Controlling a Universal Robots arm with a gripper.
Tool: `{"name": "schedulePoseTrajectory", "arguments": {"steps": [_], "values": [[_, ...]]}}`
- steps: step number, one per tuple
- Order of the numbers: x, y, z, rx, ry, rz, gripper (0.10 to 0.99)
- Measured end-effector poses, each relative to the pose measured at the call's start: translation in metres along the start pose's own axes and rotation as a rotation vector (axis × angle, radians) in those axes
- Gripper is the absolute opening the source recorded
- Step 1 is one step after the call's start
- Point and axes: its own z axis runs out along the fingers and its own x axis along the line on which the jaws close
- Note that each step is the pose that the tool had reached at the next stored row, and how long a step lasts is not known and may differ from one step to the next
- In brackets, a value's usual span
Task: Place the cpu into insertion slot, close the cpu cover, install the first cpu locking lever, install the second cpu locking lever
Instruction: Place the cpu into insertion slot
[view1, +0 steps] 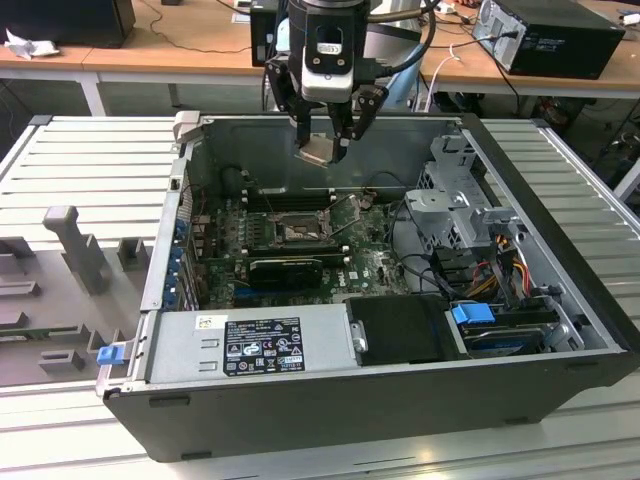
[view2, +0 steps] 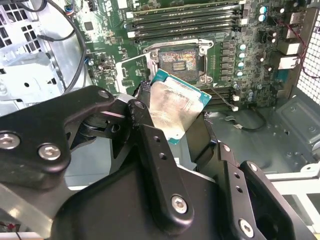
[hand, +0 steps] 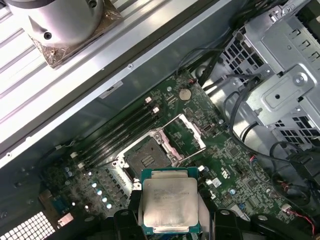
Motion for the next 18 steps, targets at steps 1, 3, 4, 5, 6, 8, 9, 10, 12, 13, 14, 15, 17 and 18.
{"name": "schedulePoseTrajectory", "arguments": {"steps": [1, 3, 4, 5, 6, 8, 9, 10, 12, 13, 14, 15, 17, 18], "values": [[0.0000, 0.0000, 0.0000, 0.000, -0.0003, 0.004, 0.529], [0.0000, 0.0000, 0.0000, 0.000, -0.0012, 0.014, 0.529], [0.0000, 0.0000, 0.0000, 0.000, -0.0015, 0.018, 0.529], [0.0000, 0.0000, 0.0000, 0.000, -0.0021, 0.025, 0.529], [0.0000, 0.0000, 0.0000, 0.000, -0.0025, 0.031, 0.529], [0.0000, 0.0000, 0.0001, -0.001, -0.0034, 0.041, 0.529], [0.0000, 0.0000, 0.0001, -0.001, -0.0039, 0.048, 0.529], [0.0000, 0.0000, 0.0001, -0.001, -0.0046, 0.057, 0.529], [0.0000, 0.0000, 0.0001, -0.001, -0.0061, 0.076, 0.529], [0.0000, 0.0000, 0.0001, -0.001, -0.0072, 0.089, 0.529], [0.0000, 0.0000, 0.0001, -0.002, -0.0084, 0.104, 0.529], [0.0000, 0.0000, 0.0001, -0.002, -0.0094, 0.117, 0.529], [0.0000, 0.0000, 0.0002, -0.002, -0.0107, 0.133, 0.529], [0.0000, 0.0000, 0.0002, -0.002, -0.0111, 0.139, 0.529]]}}
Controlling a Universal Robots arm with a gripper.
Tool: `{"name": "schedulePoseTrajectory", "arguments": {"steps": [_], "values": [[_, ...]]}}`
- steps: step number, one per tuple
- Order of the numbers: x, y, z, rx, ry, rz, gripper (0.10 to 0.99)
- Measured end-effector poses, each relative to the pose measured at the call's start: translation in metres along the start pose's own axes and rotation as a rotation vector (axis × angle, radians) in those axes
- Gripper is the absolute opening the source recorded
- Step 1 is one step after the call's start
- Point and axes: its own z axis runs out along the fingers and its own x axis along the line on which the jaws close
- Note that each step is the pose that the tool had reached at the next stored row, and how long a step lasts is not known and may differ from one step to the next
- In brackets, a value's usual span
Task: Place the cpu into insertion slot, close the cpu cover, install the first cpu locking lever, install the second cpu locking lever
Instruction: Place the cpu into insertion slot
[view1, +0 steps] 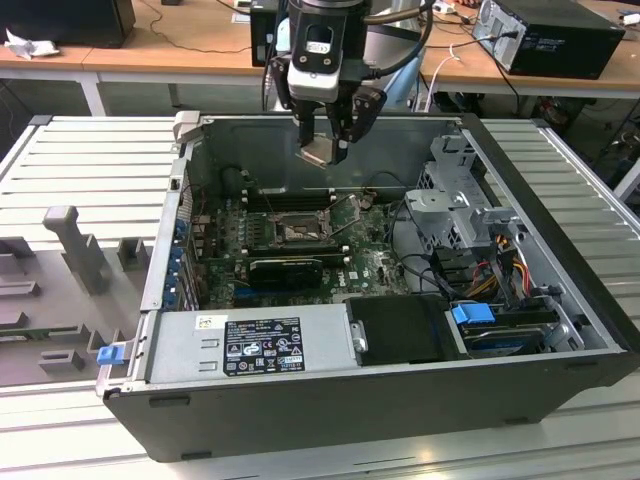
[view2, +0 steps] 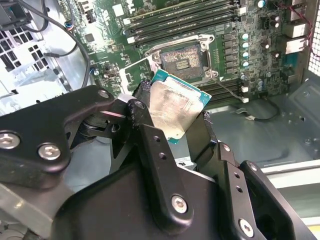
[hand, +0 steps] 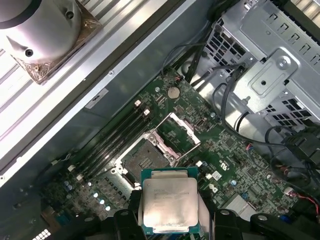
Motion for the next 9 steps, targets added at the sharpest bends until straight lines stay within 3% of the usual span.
{"name": "schedulePoseTrajectory", "arguments": {"steps": [9], "values": [[0.0000, 0.0000, 0.0001, -0.001, -0.0060, 0.076, 0.529]]}}
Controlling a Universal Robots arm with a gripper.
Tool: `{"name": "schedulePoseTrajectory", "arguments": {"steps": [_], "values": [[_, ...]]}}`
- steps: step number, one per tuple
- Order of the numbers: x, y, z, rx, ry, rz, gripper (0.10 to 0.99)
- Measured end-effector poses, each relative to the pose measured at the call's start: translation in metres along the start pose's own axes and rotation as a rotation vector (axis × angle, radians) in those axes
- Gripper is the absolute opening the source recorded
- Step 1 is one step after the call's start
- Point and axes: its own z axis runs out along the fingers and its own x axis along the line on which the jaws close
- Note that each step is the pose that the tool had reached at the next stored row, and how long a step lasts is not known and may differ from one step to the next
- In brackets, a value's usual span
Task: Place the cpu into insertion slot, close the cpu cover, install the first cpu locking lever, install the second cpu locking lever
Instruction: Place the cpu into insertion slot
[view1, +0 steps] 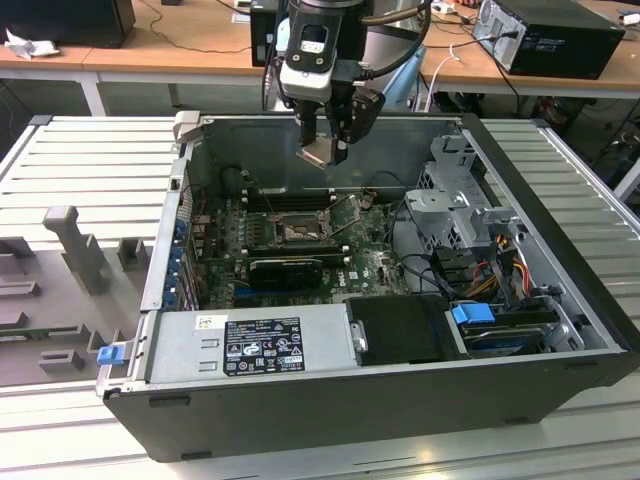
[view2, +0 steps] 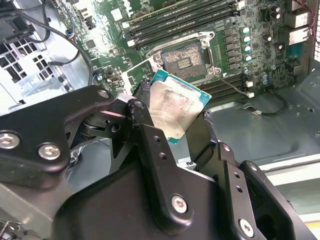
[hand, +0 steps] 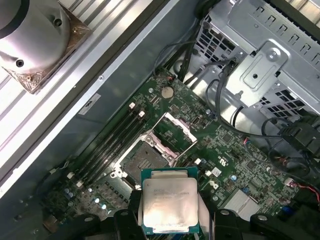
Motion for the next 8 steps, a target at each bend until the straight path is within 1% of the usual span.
{"name": "schedulePoseTrajectory", "arguments": {"steps": [4, 7, 8], "values": [[0.0000, 0.0000, 0.0003, 0.000, -0.0020, 0.025, 0.529], [0.0000, -0.0001, 0.0011, -0.002, -0.0072, 0.091, 0.529], [0.0000, -0.0001, 0.0013, -0.002, -0.0081, 0.102, 0.529]]}}
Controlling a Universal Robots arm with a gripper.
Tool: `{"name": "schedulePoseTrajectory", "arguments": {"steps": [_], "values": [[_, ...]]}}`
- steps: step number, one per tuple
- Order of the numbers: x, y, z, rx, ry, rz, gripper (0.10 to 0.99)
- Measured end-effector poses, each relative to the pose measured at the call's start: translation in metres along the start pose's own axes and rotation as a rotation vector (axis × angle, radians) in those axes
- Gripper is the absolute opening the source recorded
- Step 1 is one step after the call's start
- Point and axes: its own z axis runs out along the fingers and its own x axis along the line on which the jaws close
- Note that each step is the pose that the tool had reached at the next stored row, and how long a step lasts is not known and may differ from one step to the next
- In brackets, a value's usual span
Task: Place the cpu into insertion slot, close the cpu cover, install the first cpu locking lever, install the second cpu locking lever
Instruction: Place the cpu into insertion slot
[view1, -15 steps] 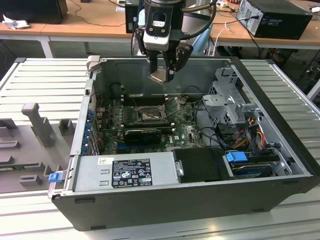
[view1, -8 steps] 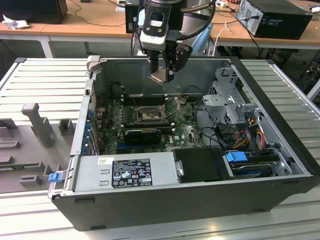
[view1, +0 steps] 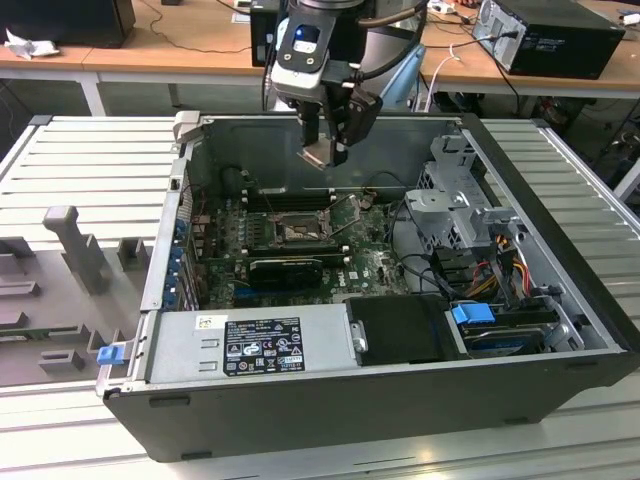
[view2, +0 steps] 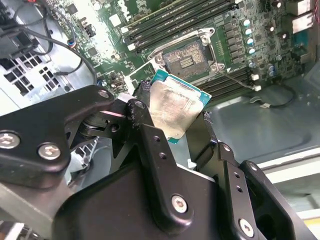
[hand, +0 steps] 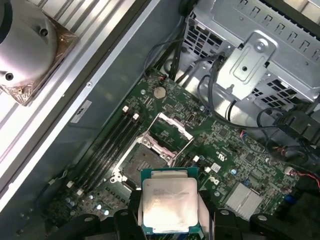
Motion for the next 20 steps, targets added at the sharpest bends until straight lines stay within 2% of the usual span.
{"name": "schedulePoseTrajectory", "arguments": {"steps": [4, 20], "values": [[0.0000, -0.0001, 0.0005, -0.001, -0.0051, 0.061, 0.529], [0.0000, -0.0001, 0.0011, -0.003, -0.0158, 0.193, 0.529]]}}
